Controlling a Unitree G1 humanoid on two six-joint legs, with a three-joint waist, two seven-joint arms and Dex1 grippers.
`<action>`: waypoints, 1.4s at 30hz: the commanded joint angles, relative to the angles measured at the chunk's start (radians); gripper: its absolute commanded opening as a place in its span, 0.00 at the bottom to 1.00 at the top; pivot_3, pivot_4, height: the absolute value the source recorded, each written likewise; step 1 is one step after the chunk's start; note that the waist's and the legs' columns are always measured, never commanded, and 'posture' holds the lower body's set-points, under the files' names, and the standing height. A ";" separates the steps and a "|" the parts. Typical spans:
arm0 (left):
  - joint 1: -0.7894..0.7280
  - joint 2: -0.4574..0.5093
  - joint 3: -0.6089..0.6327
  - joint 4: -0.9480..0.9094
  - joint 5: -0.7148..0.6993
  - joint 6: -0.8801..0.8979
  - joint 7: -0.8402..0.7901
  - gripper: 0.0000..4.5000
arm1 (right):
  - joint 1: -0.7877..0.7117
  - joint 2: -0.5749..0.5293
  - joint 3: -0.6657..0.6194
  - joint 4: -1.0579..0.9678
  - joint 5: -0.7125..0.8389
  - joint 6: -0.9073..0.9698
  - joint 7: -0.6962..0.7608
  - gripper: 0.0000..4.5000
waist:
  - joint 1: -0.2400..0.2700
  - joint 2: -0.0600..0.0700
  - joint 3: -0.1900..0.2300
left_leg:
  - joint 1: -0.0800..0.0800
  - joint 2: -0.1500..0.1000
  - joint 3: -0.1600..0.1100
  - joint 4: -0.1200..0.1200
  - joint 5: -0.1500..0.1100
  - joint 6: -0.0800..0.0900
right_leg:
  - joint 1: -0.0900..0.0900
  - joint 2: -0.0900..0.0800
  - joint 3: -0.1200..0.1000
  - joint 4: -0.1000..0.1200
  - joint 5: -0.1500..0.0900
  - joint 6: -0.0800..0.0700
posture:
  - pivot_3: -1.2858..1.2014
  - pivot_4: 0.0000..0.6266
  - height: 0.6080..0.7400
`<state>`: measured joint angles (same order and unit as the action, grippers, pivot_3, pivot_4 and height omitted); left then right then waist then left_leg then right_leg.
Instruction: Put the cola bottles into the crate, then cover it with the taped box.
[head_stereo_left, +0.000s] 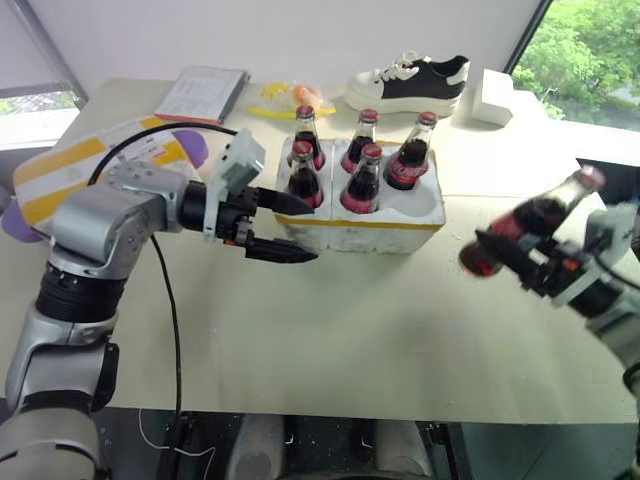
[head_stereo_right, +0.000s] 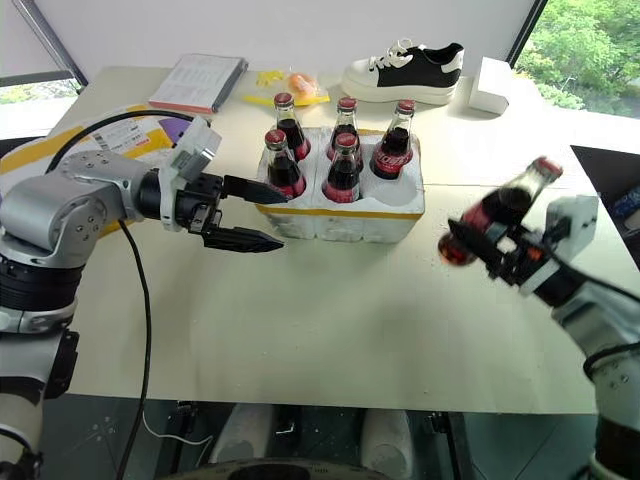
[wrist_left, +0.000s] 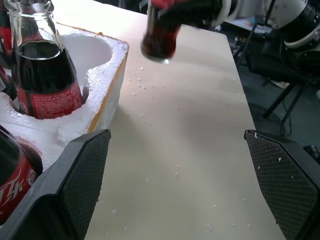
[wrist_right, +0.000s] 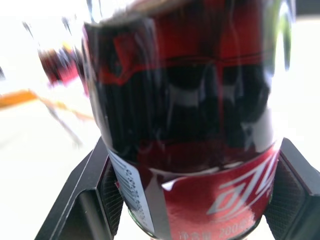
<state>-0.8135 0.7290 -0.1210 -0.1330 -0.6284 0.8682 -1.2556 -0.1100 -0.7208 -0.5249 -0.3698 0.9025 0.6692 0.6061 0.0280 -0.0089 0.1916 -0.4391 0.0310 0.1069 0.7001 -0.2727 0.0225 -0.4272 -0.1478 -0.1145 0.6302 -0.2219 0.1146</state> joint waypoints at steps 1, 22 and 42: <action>0.015 0.010 0.052 -0.041 -0.028 -0.004 0.018 1.00 | -0.164 -0.022 0.051 -0.011 0.038 0.011 -0.017 0.63 | -0.003 0.000 0.000 | 0.000 0.000 0.000 0.000 0.000 0.000 | 0.000 0.000 0.000 0.000 0.000 0.000 | 0.52 0.24 1.00; 0.078 0.035 0.121 -0.107 -0.073 0.015 0.113 1.00 | -0.548 0.154 0.370 0.376 -0.241 -0.073 0.056 0.63 | -0.019 0.000 0.000 | -0.002 0.000 0.003 0.000 0.000 -0.001 | -0.001 0.000 0.000 0.000 0.000 0.000 | 0.52 0.24 1.00; 0.137 0.096 0.212 -0.152 -0.060 0.015 0.218 1.00 | -0.563 0.043 0.406 0.356 -0.376 -0.039 0.217 0.98 | -0.023 0.000 0.000 | -0.002 0.000 0.003 0.000 0.001 -0.001 | -0.001 0.000 0.000 0.000 0.000 0.000 | 0.52 0.24 1.00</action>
<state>-0.6820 0.7959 0.0172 -0.2431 -0.6870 0.8855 -1.0734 -0.6506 -0.6352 -0.0627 0.0541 0.4982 0.6266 0.7961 0.0050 -0.0087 0.1920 -0.4411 0.0310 0.1091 0.6999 -0.2720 0.0215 -0.4287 -0.1482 -0.1148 0.6298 -0.2220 0.1148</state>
